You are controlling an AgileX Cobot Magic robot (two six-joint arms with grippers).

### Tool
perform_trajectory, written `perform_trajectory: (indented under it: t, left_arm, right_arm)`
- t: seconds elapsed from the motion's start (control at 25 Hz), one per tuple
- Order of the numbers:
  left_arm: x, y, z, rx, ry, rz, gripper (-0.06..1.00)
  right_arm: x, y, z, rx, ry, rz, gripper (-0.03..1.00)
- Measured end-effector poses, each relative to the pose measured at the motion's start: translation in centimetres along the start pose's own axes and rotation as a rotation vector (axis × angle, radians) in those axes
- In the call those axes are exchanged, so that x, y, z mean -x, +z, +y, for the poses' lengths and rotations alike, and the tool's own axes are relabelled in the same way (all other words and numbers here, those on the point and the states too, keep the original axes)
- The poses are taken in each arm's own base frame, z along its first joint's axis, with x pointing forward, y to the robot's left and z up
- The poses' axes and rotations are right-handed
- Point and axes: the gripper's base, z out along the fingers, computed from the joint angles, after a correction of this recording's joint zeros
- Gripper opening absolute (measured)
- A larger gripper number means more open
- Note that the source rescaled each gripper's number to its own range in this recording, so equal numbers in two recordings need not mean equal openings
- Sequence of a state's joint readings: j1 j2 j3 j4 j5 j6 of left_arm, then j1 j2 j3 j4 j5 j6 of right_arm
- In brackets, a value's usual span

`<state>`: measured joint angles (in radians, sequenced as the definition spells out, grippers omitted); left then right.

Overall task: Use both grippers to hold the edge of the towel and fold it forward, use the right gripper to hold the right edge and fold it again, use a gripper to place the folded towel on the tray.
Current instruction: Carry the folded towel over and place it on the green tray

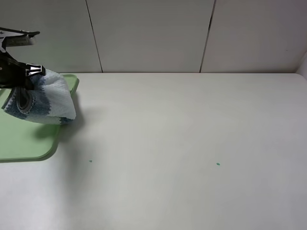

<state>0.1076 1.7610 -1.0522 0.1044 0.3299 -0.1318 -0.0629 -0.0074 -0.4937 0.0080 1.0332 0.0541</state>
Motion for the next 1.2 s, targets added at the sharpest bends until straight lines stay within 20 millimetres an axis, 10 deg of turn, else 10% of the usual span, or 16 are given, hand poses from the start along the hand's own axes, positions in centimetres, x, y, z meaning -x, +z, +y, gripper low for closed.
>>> perform_trajectory:
  t: [0.64,1.2]
  left_arm:
    - [-0.6,1.2,3.3,0.042,-0.077,0.012,0.2]
    - [-0.9,1.2,3.5,0.047,-0.079,0.037,0.97]
  right_arm:
    - [0.0,0.0,0.0,0.001,0.0,0.0,1.0]
    - [0.0,0.0,0.0,0.001,0.0,0.0,1.0]
